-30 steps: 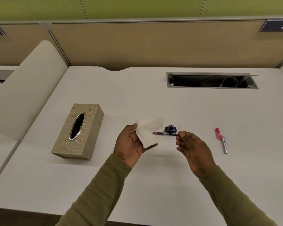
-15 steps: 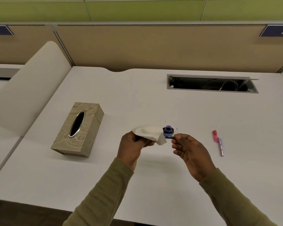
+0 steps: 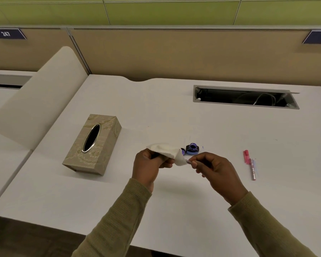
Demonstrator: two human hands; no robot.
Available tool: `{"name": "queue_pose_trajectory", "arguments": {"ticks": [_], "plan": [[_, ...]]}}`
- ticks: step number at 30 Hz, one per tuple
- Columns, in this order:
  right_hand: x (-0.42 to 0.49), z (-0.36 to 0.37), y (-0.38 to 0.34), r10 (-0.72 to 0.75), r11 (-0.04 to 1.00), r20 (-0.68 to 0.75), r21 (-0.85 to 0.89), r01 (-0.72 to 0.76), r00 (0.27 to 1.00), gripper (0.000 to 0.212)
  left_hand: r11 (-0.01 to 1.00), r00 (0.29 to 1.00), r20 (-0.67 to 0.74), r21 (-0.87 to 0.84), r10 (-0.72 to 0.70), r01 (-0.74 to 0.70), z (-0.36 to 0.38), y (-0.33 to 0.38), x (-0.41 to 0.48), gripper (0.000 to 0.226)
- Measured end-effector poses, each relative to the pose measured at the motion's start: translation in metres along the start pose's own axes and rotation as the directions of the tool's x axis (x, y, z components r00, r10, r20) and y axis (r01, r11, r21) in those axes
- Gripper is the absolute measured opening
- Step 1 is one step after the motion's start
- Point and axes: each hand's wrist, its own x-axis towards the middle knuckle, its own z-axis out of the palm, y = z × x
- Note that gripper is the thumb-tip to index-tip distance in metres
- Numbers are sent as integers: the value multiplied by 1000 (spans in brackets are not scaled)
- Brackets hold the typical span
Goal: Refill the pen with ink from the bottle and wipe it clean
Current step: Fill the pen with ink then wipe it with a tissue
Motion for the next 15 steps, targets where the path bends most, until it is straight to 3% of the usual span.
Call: {"name": "queue_pose_trajectory", "arguments": {"ticks": [2,6,10,15], "plan": [[0,-3,1,6,1000,-17,14,-6,1000,11,999,997,-72,31,15,-13,-6,1,5,18],[-2,-9,2,53,985,-80,170,-39,995,9,961,985,-157,274,78,-33,-18,-5,13,19],[-4,-4,0,72,960,-93,278,-43,993,11,907,998,-58,420,10,15,-17,-11,10,25],[-6,11,-1,59,972,-81,231,-39,995,9,931,987,71,349,-145,112,-5,-12,2,22]]}}
